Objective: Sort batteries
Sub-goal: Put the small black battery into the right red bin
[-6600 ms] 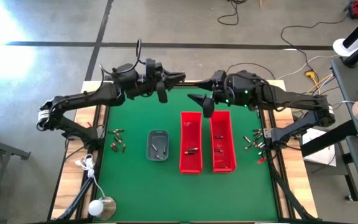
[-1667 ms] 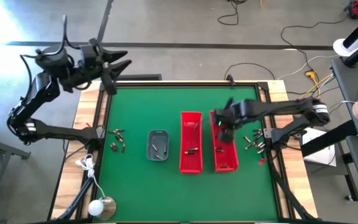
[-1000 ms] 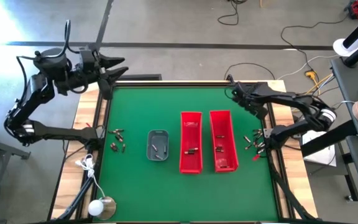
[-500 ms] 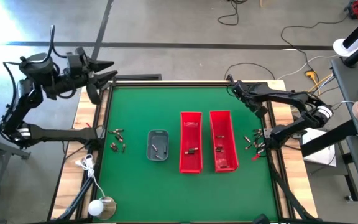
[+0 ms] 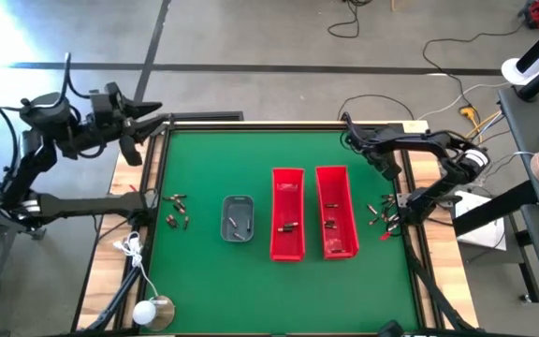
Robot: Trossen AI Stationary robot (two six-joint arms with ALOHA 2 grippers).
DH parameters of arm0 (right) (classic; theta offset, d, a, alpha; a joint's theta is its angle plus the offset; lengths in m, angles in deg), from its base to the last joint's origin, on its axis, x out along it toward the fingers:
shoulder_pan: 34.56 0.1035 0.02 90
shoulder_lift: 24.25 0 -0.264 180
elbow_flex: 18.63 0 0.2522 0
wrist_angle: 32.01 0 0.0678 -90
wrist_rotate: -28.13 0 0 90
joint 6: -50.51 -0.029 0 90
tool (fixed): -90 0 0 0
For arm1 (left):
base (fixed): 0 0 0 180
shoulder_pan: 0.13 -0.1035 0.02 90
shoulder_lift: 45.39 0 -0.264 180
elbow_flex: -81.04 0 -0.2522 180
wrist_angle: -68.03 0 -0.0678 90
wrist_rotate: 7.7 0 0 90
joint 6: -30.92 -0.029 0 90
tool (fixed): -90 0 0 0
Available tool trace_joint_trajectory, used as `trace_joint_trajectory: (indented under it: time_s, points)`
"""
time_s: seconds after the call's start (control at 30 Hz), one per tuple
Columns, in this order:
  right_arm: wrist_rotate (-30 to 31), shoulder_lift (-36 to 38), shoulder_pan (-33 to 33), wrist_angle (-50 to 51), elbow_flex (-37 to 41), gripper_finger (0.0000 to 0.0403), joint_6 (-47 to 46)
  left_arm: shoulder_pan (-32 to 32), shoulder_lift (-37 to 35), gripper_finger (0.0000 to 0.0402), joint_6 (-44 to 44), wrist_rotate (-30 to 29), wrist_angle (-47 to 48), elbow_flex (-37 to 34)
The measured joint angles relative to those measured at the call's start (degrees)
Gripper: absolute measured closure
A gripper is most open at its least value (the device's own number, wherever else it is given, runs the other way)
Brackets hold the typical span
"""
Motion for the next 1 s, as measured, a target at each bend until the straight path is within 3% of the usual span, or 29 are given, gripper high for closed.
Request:
trace_joint_trajectory:
  time_s: [0.27,0.7,1.0]
  points:
    - [-0.5,-3.3,-0.2,-0.1,-0.2,0.0292,-0.9,0.0,0.7,0.0251,0.2,0.0,-0.4,-3.3]
    - [-0.8,-3.6,-1.4,0.5,-0.1,0.0360,-0.6,0.0,3.0,0.0251,0.6,0.0,1.5,-4.7]
    - [-1.5,2.0,-1.5,0.7,0.2,0.0372,6.3,0.0,2.1,0.0251,1.6,0.0,3.3,-4.7]
